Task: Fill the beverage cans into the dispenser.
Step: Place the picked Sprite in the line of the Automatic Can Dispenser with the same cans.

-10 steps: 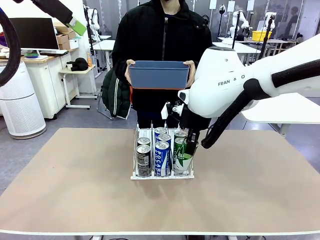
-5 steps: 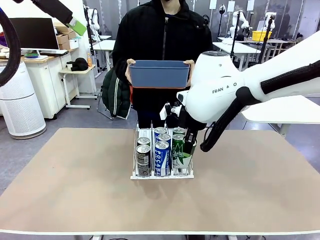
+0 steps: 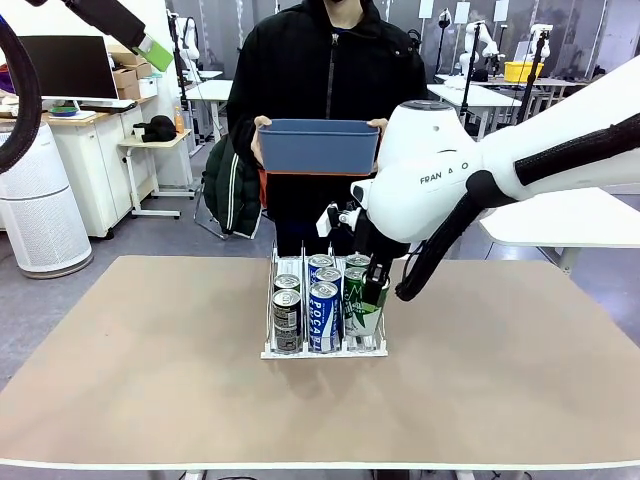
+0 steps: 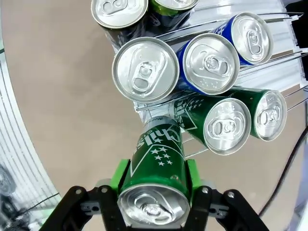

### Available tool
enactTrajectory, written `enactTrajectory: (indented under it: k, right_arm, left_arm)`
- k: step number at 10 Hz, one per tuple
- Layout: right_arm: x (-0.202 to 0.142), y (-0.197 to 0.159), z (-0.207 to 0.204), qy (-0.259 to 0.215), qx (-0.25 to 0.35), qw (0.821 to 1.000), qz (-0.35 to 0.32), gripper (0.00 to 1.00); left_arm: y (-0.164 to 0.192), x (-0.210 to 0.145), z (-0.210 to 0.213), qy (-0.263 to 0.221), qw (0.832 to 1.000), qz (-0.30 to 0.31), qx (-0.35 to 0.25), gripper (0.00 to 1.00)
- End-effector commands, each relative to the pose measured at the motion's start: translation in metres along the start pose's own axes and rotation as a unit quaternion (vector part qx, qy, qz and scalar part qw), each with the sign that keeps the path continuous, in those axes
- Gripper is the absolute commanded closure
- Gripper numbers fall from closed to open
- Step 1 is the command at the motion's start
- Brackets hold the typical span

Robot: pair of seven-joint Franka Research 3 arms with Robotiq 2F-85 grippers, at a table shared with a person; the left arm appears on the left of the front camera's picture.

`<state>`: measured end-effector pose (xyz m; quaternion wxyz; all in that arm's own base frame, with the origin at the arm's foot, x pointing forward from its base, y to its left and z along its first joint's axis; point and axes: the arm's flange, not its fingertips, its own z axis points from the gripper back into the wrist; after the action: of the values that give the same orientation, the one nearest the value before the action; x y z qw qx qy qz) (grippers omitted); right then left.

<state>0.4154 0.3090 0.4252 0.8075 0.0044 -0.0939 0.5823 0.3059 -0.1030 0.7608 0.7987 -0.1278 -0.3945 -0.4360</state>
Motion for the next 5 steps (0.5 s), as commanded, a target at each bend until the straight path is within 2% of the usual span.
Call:
enactTrajectory:
  k: [1, 5]
  right_arm:
    - [0.0135, -0.0189, -0.0101, -0.042, -0.039, 0.998, -0.009, 0.42]
    - [0.0175, -0.024, -0.0155, -0.026, -0.038, 0.999, -0.007, 0.42]
  left_arm:
    - [-0.0001, -0.0004, 0.0003, -0.005, 1.0, 0.006, -0.003, 0.0]
    - [-0.0001, -0.0004, 0.0003, -0.005, 1.0, 0.006, -0.003, 0.0]
